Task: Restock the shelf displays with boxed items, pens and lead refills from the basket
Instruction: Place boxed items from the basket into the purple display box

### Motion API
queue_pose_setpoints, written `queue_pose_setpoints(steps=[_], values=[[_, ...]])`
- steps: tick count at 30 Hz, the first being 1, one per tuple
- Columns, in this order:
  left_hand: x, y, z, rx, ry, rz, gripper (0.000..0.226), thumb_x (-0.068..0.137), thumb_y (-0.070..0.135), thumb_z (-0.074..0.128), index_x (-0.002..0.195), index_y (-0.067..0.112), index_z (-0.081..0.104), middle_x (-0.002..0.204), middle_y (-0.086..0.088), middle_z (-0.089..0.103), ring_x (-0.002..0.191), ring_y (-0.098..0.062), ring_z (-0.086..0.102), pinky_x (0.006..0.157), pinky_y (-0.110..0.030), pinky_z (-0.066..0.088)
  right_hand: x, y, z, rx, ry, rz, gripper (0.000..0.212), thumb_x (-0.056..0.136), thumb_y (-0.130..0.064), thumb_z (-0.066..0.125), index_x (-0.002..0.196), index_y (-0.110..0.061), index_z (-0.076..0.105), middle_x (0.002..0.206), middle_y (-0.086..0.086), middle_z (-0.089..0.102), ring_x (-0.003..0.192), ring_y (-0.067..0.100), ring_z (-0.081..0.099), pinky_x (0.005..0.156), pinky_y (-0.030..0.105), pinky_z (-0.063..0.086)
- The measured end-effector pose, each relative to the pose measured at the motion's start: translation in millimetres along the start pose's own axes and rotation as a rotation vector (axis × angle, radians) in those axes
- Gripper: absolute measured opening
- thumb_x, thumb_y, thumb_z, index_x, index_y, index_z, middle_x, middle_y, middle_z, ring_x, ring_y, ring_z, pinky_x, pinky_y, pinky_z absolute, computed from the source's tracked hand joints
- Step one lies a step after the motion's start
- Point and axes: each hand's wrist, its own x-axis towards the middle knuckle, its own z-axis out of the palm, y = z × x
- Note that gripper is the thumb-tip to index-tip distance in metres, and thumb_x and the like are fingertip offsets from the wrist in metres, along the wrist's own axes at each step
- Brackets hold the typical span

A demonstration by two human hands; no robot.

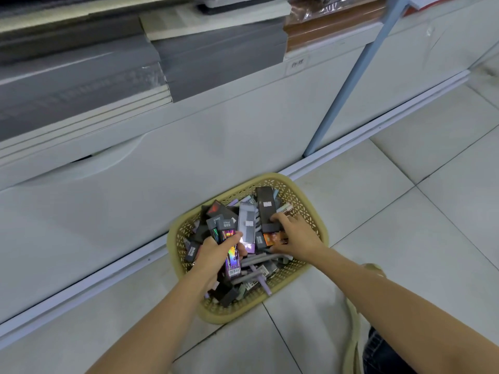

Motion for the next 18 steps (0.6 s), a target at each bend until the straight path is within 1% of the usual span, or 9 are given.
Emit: queue_pose_setpoints(steps=[3,5,8,10,12,14,15,17,18], values=[[1,3,5,0.023,0.024,-0.037,0.018,0.09,0.02,0.067,0.082,0.004,0.069,0.071,-0.014,0.07,0.073,-0.031,0.068,0.072,-0.037,0.054,-3,3,0,0.067,-0.053,-0.012,0.061,0.073,-0.055,0.075,0.118,-0.026,0.046,0.103,-0.002,0.058,0.092,0.02,0.055,0.078,0.034,0.045],[1,5,9,0.014,0.048,-0.06,0.017,0.09,0.018,0.066,0.08,0.004,0.067,0.069,-0.013,0.068,0.067,-0.028,0.064,0.069,-0.036,0.053,-9,1,0,0.223,-0.033,0.014,0.052,0.074,-0.056,0.074,0.11,-0.027,0.049,0.093,-0.006,0.054,0.085,0.017,0.054,0.069,0.029,0.042],[-3,9,15,-0.017,0.027,-0.092,0.02,0.089,0.027,0.069,0.087,0.007,0.066,0.073,-0.01,0.071,0.062,-0.021,0.062,0.062,-0.033,0.053,-17,-4,-5,0.53,0.082,0.078,0.045,0.075,-0.047,0.078,0.106,-0.026,0.055,0.096,-0.008,0.058,0.084,0.01,0.056,0.069,0.02,0.042],[-9,11,21,-0.063,-0.001,-0.116,0.031,0.082,0.034,0.076,0.097,0.007,0.068,0.078,-0.011,0.072,0.064,-0.02,0.065,0.063,-0.034,0.054,-21,-16,-10,0.566,0.12,0.048,0.045,0.074,-0.045,0.08,0.107,-0.024,0.057,0.098,-0.007,0.058,0.085,0.008,0.056,0.068,0.014,0.04],[-16,12,28,-0.166,-0.021,-0.109,0.038,0.077,0.03,0.079,0.103,0.005,0.069,0.081,-0.012,0.074,0.069,-0.022,0.071,0.063,-0.033,0.056,-25,-33,-12,0.606,0.062,-0.027,0.047,0.075,-0.04,0.081,0.11,-0.02,0.057,0.096,-0.006,0.057,0.078,0.008,0.056,0.063,0.012,0.041],[-22,12,33,-0.234,0.0,-0.09,0.032,0.077,0.024,0.079,0.102,0.005,0.07,0.087,-0.012,0.076,0.075,-0.022,0.073,0.058,-0.029,0.056,-30,-50,-12,0.747,-0.059,-0.112,0.039,0.081,-0.034,0.077,0.11,-0.016,0.058,0.091,-0.002,0.06,0.068,0.007,0.057,0.057,0.017,0.046],[-24,13,33,-0.229,0.036,-0.072,0.028,0.078,0.023,0.079,0.099,0.007,0.071,0.085,-0.01,0.076,0.073,-0.02,0.073,0.055,-0.026,0.055,-31,-55,-14,0.772,-0.084,-0.135,0.034,0.085,-0.034,0.072,0.111,-0.016,0.059,0.091,0.001,0.062,0.07,0.007,0.059,0.06,0.022,0.049],[-25,14,24,-0.187,0.128,-0.001,0.02,0.079,0.022,0.078,0.095,0.011,0.071,0.083,-0.007,0.076,0.069,-0.016,0.072,0.055,-0.024,0.054,-25,-57,-18,0.778,0.001,-0.101,0.024,0.093,-0.033,0.063,0.112,-0.018,0.062,0.097,0.008,0.066,0.08,0.016,0.062,0.072,0.032,0.051],[-25,15,16,-0.181,0.156,0.023,0.017,0.08,0.02,0.077,0.094,0.013,0.071,0.086,-0.008,0.076,0.071,-0.018,0.072,0.06,-0.027,0.055,-20,-57,-19,0.793,0.091,-0.029,0.024,0.095,-0.031,0.06,0.114,-0.017,0.061,0.098,0.012,0.066,0.081,0.021,0.061,0.073,0.036,0.05]])
